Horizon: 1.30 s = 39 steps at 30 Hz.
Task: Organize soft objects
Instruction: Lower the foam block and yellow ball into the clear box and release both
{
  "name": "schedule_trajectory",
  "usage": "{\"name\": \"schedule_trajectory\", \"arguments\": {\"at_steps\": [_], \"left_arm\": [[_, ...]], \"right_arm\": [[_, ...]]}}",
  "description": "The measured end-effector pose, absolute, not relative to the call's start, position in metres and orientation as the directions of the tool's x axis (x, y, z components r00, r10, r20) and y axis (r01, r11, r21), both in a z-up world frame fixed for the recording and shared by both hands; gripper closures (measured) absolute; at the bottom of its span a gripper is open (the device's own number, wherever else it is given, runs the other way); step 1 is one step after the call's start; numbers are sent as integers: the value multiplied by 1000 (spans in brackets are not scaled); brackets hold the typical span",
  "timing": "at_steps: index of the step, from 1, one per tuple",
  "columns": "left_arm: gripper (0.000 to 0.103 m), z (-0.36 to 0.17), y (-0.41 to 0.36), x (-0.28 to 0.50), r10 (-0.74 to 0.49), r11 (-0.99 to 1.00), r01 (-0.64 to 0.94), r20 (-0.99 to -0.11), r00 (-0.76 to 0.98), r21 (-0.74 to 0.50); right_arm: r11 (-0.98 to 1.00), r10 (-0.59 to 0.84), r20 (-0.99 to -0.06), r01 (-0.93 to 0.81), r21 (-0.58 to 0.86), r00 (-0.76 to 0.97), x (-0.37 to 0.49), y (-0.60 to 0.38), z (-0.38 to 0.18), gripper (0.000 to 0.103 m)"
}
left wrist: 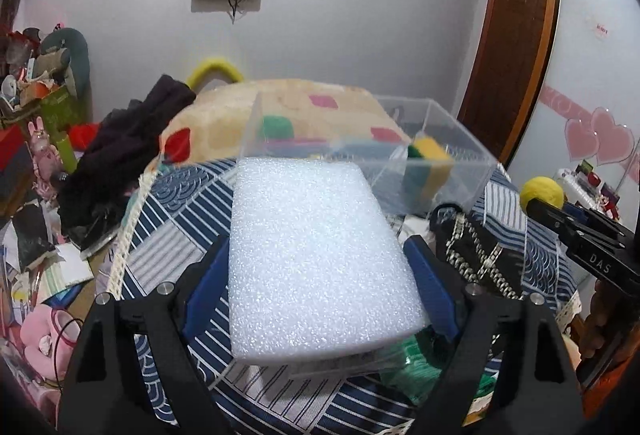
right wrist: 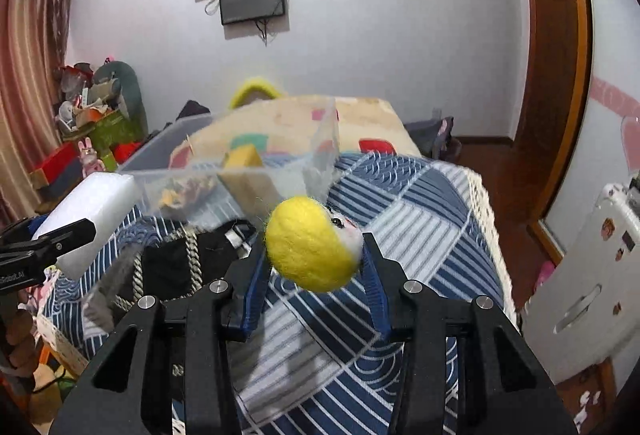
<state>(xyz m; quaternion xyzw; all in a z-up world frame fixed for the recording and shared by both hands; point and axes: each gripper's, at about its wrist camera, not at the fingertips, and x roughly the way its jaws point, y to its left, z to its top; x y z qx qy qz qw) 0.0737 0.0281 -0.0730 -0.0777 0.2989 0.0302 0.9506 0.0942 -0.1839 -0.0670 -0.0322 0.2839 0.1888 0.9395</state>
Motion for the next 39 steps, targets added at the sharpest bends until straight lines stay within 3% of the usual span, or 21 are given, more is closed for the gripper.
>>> {"name": "schedule_trajectory", "arguments": {"at_steps": [16, 27, 39], "left_arm": [[17, -24, 35, 109, 8, 995, -54, -461, 887, -88], [17, -39, 45, 161, -55, 992, -14, -520, 852, -128], [17, -63, 36, 206, -105, 991, 31, -593, 799, -133]], "right_arm": [[911, 383, -424, -412, 26, 821, 114, -150, -31, 63], [879, 435, -445, -476, 22, 783, 136, -124, -37, 63], [891, 388, -542, -455, 12, 745, 163, -124, -62, 62]]}}
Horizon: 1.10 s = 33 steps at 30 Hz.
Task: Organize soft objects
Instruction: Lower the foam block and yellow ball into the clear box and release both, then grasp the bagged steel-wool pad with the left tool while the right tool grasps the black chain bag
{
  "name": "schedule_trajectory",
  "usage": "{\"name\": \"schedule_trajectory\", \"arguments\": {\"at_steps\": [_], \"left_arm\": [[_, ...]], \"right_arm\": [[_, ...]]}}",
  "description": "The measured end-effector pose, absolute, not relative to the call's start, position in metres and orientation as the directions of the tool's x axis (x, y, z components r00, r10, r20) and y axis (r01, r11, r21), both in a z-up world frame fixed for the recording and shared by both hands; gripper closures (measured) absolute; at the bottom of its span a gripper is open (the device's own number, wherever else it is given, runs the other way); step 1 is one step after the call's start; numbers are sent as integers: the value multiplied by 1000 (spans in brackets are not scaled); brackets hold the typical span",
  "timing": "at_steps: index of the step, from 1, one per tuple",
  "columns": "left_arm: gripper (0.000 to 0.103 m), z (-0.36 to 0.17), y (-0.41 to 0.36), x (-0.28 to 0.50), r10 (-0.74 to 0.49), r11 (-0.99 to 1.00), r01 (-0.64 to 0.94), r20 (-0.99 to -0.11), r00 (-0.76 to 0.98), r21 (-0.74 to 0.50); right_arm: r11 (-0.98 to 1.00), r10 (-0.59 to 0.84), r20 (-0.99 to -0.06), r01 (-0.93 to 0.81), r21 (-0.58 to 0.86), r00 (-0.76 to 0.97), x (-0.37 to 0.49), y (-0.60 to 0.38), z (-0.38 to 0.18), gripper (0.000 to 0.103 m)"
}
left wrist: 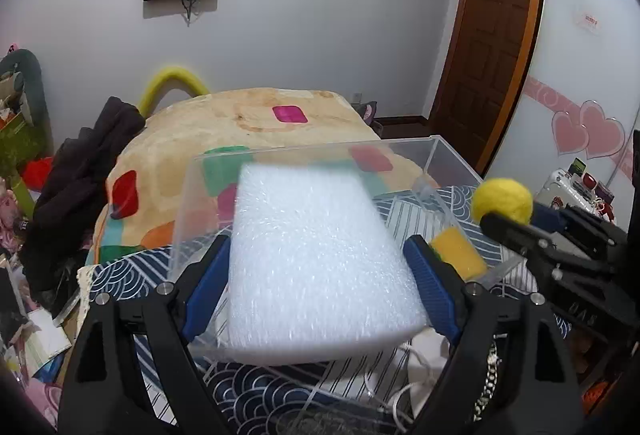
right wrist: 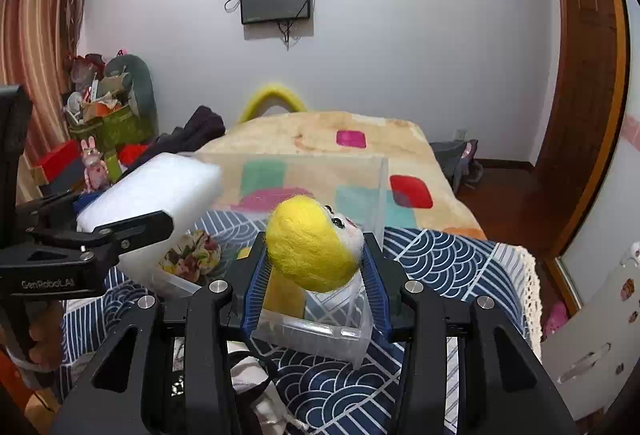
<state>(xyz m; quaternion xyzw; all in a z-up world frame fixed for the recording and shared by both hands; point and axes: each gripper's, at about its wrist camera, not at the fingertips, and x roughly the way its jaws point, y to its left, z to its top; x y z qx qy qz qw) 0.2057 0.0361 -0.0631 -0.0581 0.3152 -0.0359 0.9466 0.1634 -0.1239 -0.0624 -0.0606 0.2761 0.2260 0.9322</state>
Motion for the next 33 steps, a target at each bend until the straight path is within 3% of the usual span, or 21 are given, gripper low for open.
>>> {"name": "schedule_trajectory", "arguments": {"at_steps": [6, 9, 11, 13, 33], "left_arm": [[17, -67, 38, 217, -123, 987, 34, -591, 797, -160], [16, -68, 40, 218, -119, 985, 18, -595, 794, -173], [15, -67, 42, 218, -123, 983, 16, -601, 790, -181], [15, -66, 41, 217, -125, 984, 19, -607, 785, -177], [7, -39, 23, 136, -54, 998, 23, -539, 840, -63]], "right_arm": [[884, 401, -544, -467, 17, 737, 165, -123, -63, 61], [878, 410, -552, -478, 24, 726, 165, -124, -62, 52], [874, 425, -543, -485, 39, 724, 163, -124, -59, 38], [877, 423, -522, -480, 30, 740, 159, -125, -55, 33], [862, 451, -469, -507, 8, 760, 117, -129, -36, 31]]}}
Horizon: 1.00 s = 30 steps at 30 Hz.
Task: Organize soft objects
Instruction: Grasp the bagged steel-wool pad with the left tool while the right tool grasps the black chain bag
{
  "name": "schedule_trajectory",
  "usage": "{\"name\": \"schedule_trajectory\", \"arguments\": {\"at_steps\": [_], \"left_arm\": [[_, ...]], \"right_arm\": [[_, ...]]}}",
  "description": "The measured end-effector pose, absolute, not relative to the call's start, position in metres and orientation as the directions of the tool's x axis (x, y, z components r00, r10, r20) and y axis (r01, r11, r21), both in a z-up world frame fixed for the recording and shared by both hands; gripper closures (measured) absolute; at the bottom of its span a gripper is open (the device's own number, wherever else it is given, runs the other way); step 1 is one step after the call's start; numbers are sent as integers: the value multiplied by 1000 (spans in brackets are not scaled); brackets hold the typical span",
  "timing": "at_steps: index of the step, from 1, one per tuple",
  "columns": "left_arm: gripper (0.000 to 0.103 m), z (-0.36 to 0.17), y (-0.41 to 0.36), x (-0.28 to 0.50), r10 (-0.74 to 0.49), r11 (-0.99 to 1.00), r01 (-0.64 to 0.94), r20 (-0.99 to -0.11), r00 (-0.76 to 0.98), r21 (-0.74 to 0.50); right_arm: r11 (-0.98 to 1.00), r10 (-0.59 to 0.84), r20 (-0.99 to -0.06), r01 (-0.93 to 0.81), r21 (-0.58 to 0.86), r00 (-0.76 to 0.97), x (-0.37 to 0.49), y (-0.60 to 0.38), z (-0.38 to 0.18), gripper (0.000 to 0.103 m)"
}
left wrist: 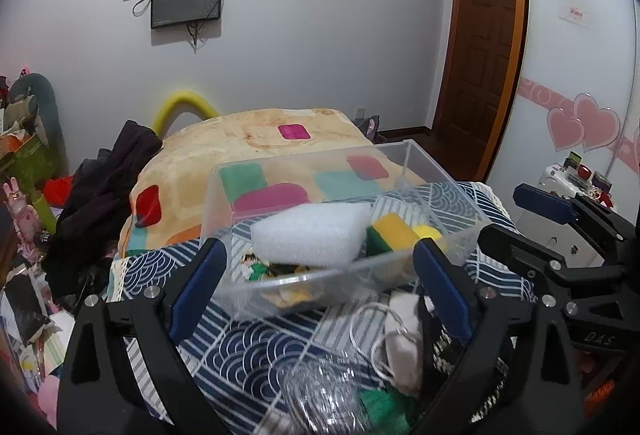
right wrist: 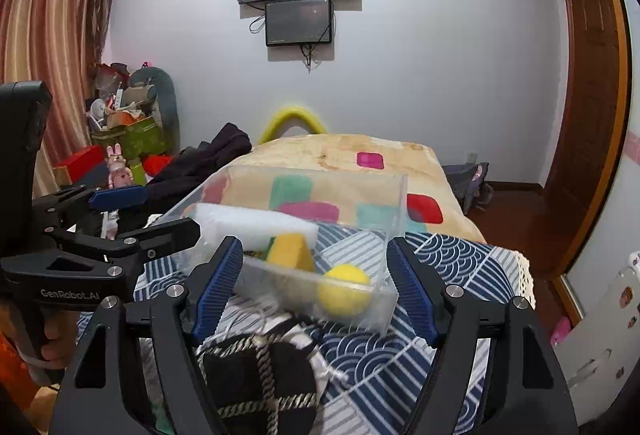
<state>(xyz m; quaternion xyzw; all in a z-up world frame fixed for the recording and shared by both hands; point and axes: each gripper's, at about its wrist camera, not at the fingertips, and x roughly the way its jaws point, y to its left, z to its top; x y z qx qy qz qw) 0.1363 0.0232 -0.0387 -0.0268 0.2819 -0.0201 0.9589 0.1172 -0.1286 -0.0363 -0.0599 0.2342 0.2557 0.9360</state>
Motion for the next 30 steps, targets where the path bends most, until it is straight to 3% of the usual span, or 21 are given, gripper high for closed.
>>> {"name": "schedule_trajectory", "arguments": {"at_steps": [4, 18, 24, 27, 30], "left_arm": [[4, -46, 22, 116, -49, 998, 19, -547, 836, -61], [4, -112, 25, 84, -44, 995, -32, -681, 731, -99], [4, -125, 16, 89, -65, 994, -16, -708, 703, -108], [5, -132, 17, 94, -50, 995, -30, -720, 692, -98], [17, -139, 19, 97, -53, 993, -38, -735, 676, -107]], "right_arm": [[855, 464, -472, -519, 16, 750, 104, -133, -42, 25], [822, 475, -638, -564, 76, 606, 89, -119, -103, 24], [815, 460, -651, -578, 40, 604, 84, -115, -107, 24], [807, 464, -652, -590, 31, 600, 81, -116, -111, 33], [803, 480, -642, -593, 48, 598, 79, -121, -112, 44]]}}
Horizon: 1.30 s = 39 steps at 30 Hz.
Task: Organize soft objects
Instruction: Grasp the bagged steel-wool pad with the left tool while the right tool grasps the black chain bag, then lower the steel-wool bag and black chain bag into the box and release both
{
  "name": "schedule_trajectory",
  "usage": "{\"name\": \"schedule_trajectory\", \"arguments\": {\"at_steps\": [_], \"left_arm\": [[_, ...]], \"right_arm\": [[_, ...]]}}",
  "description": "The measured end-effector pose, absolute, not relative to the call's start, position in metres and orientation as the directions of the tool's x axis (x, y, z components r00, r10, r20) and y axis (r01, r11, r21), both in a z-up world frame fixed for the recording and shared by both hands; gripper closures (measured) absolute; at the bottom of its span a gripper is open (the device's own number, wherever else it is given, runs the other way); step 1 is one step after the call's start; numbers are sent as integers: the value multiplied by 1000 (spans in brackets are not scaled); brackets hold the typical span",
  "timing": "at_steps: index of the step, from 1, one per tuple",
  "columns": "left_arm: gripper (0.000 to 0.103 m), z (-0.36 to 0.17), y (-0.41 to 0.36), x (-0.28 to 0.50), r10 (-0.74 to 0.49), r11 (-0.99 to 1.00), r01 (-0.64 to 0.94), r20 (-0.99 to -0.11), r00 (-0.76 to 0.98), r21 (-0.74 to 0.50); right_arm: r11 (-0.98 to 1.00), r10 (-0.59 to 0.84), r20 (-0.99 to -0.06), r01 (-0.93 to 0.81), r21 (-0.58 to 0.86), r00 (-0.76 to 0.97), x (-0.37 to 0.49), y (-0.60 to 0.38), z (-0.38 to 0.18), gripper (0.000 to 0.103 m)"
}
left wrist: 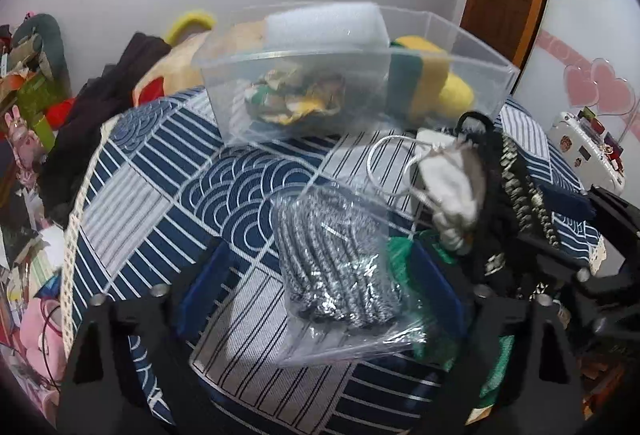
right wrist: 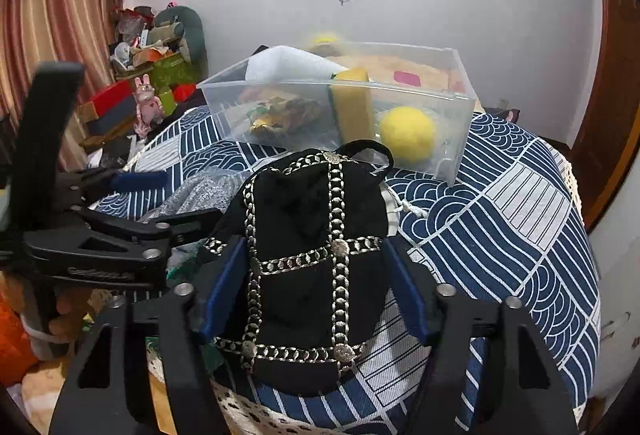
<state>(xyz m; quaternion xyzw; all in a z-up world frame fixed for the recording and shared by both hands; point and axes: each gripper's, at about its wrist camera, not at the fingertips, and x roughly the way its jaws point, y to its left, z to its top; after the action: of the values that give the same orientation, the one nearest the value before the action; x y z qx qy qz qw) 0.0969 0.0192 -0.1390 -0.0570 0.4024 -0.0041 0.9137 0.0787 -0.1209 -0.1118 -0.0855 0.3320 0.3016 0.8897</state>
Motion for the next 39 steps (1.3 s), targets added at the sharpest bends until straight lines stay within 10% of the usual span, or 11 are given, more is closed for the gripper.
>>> {"name": "schedule_trajectory", "arguments": {"at_steps": [14, 39], "left_arm": [[69, -141, 16, 87, -90, 992, -6, -722, 686, -129], [73, -50, 24, 65, -46, 994, -17, -540, 840, -111]], "right_arm": [[808, 502, -589, -587, 58, 633, 65, -137, -99, 79], [871, 462, -392, -491, 29, 796, 73, -152, -30, 79]]}}
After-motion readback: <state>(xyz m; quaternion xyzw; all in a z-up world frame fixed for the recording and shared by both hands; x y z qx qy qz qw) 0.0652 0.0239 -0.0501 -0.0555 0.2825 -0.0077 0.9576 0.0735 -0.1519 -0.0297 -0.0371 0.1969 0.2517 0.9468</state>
